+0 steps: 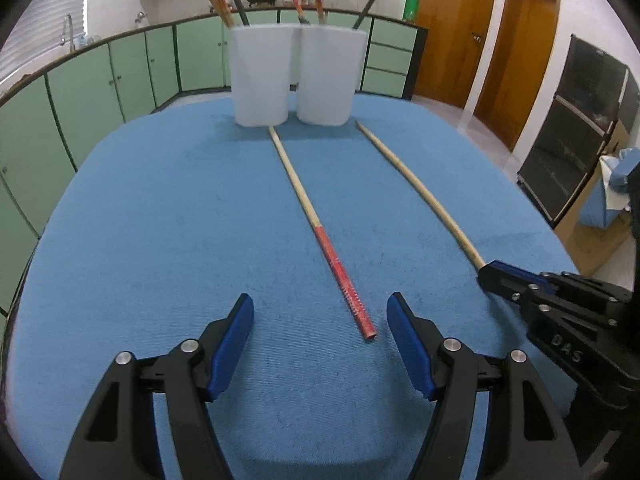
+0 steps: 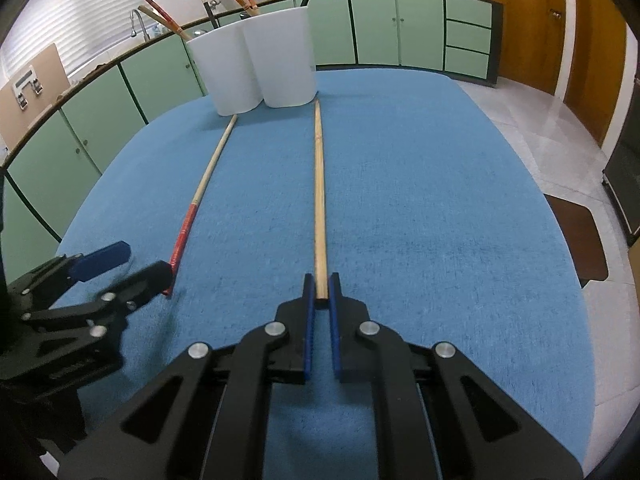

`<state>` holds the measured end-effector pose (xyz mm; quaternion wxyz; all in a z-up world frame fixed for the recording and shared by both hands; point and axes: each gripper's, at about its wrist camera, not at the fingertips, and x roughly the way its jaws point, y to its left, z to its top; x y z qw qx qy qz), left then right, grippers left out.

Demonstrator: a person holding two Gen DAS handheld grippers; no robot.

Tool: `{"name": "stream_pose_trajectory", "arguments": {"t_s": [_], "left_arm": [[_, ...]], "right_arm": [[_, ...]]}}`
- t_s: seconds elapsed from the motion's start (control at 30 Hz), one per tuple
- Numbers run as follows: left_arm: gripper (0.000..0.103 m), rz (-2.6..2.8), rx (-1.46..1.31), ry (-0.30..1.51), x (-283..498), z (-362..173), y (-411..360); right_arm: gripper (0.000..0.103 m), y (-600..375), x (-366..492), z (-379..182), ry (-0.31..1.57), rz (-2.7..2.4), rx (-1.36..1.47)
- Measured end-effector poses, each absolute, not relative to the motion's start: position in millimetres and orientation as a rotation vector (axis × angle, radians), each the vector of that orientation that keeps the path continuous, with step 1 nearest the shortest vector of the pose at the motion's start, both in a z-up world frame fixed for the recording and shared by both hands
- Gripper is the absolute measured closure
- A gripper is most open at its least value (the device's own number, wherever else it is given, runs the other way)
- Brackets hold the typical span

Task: Organize utensils
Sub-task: 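Grasp the wooden chopstick with the right tool while the left tool grasps the red one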

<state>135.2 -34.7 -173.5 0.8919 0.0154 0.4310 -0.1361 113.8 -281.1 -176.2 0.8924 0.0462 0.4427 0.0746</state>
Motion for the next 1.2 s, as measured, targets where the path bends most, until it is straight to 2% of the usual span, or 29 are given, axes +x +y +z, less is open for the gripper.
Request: {"name": "stream_pose_trajectory", "arguments": {"t_s": [0.17,0.27,0.47,0.5,0.53,0.63,0.83,1.2], "left_arm": [[0.037,-0.255,0.05,0.904,138.3,-175.2,-38.1],[0.043,-0.224,0.074,0.903,137.8,-175.2,-40.1],[0.07,-0.18,0.039,0.894,138.1,-173.1,-29.9],[0.079,-0.173,0.031,0.893,138.1,-172.9,-27.8],[0.083,-0.169,0.026,0.893,138.4,-172.7,-26.8],[0.092,-0.163,0.018,0.893,138.7,-172.6,-24.9],[0.097,-0.165,0.031,0.888,137.3,-172.6,-27.3],[0.098,-0.163,0.033,0.858,129.6,-164.7,-18.1]], "right_arm": [[0.097,-282.0,114.4,-176.7,0.918,0.156,0.093],[0.096,-280.7,115.0,-177.1,0.918,0.154,0.088],[0.096,-280.7,115.0,-177.5,0.917,0.151,0.082],[0.096,-280.2,114.8,-177.3,0.917,0.149,0.08],[0.096,-280.1,115.0,-177.2,0.916,0.149,0.078],[0.096,-279.3,115.3,-177.3,0.916,0.147,0.075],[0.097,-277.3,114.6,-177.5,0.912,0.14,0.06],[0.097,-274.2,108.3,-174.4,0.89,0.133,0.049]]}}
